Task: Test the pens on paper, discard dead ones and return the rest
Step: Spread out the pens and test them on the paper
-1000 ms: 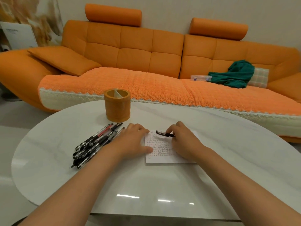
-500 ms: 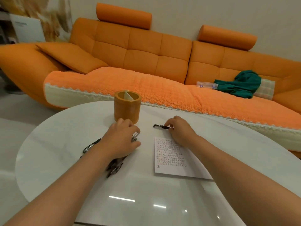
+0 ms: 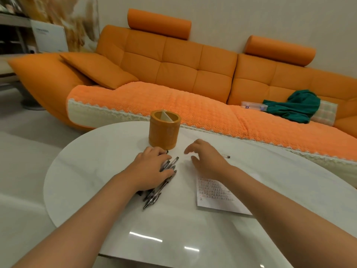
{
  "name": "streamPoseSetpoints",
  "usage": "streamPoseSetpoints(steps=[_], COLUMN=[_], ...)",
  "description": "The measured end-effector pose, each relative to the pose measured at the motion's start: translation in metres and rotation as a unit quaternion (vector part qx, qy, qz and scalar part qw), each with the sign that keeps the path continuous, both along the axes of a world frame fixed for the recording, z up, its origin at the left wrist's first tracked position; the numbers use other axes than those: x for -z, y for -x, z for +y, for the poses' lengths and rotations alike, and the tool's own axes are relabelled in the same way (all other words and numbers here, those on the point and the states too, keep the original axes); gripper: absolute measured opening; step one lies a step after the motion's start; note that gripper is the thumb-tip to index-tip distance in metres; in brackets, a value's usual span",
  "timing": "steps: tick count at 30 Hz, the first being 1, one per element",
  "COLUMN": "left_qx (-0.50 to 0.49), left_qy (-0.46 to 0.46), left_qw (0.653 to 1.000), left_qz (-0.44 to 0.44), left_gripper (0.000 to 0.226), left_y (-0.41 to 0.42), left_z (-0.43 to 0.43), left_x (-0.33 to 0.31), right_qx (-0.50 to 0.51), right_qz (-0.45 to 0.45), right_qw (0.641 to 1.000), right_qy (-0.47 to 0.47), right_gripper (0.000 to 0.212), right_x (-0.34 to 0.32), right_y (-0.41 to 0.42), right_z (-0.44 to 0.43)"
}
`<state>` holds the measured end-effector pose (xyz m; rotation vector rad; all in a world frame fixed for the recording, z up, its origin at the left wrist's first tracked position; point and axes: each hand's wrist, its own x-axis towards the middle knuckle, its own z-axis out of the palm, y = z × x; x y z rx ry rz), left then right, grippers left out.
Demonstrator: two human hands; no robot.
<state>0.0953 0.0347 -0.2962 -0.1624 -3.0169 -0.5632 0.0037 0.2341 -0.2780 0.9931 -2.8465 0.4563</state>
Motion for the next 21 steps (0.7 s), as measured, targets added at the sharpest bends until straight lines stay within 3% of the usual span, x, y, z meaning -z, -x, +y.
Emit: streamPoseSetpoints(steps=[7,14,17,21], left_qx=[-0.011,-0.003,0.008,0.018], left_qy=[-0.045,-0.046,-0.057,-0.072], left_qw=[0.999,0.998,0.998,0.997], left_qz=[0.009,0.041,0.032,0.007], left_gripper=[0.044,0.021,0.019,0.023], left_y=[-0.02,-0.038,-0.043,-0.046], left_z=[-0.013,-0.007,-0.005,-0.002], left_x=[-0.002,-0.007,-0.013,-0.022], right_qx=[-0.126,-0.174,-0.177,-0.128], right_qz=[-0.051,0.031,0.059,0.043], right_qw=[0.99,0.981,0.975,0.988], right_qy=[0.029,-0.074,-0.118,-0.078], right_gripper=[0.019,0.021,0.019,0.017], right_x=[-0.001,0.0,-0.002,-0.008], right_y=[-0.057,-0.063,-0.064,-0.067], right_z=[-0.024,-0.018,-0.018,-0.005])
